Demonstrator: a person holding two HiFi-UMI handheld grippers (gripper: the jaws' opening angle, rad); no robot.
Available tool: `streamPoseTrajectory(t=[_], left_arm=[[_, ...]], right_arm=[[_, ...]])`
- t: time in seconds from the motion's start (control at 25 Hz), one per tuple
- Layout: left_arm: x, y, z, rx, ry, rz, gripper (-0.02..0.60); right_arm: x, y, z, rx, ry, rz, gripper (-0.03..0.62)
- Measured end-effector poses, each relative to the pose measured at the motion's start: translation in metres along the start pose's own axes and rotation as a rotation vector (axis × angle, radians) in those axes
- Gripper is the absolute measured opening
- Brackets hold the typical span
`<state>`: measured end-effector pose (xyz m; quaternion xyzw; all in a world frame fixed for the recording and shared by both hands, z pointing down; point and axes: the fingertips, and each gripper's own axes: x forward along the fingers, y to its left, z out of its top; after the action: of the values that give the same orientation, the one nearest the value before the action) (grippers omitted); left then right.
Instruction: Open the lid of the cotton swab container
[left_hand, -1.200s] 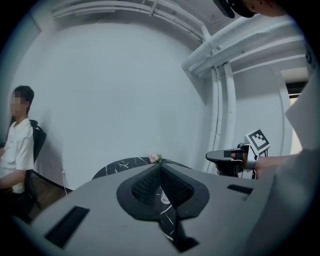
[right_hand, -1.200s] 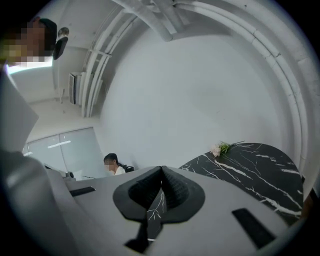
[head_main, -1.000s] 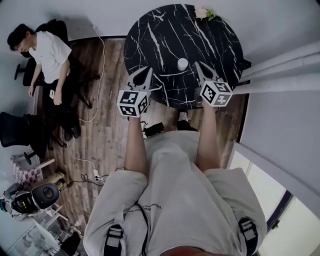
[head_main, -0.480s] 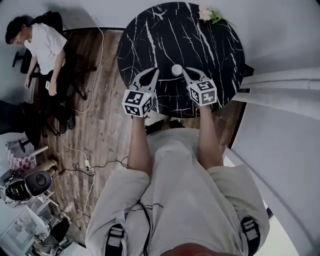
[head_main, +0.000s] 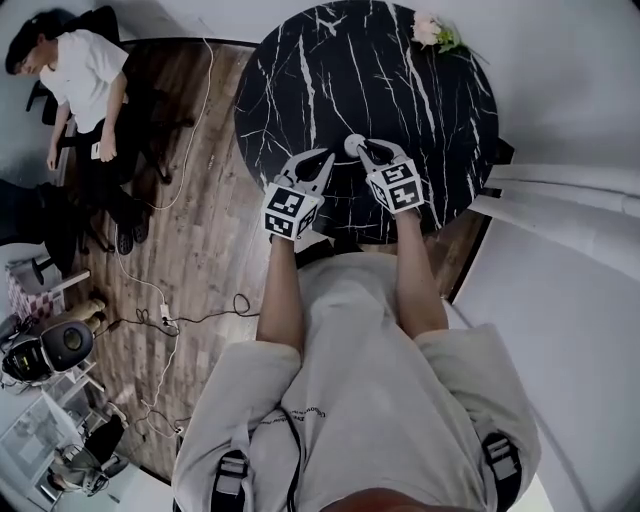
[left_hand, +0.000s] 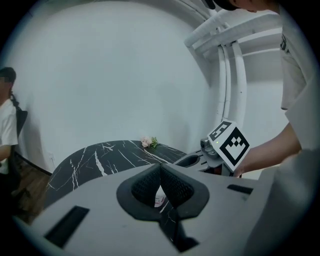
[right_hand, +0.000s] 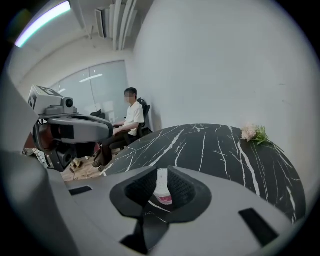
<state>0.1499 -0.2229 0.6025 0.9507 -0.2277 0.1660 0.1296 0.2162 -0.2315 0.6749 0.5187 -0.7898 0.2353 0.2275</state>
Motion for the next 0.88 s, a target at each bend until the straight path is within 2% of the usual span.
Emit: streamPoseTrajectory(t=[0.2,0.24,0.32,0.64,0.88], left_arm=[[0.002,0.01,-0.004,-0.02,0.011,0.022,0.02],[0.002,0.011,-0.003,-0.024,0.012,0.025,0.02],[0.004,0.012,0.0,-0.028,0.009,0.027,0.02],[0.002,0.027,0.009,-0.008,0.007,0.06,0.02],[-0.01,0.04,0.009,-0.047,-0.001,0.094,0.02]], right_arm=[[0.013,0.005,0.0,-0.048,0.027,0.026,0.205],[0.016,0.005,-0.001,-0.053,0.029,0.026,0.258],[0.022,0.004,-0.005,-0.078,0.041,0.018,0.291],[0.045,0.007,-0.021,-0.201,0.137,0.033,0.301],[0.044,0.0,-0.021,-0.184,0.108,0.013,0.295]])
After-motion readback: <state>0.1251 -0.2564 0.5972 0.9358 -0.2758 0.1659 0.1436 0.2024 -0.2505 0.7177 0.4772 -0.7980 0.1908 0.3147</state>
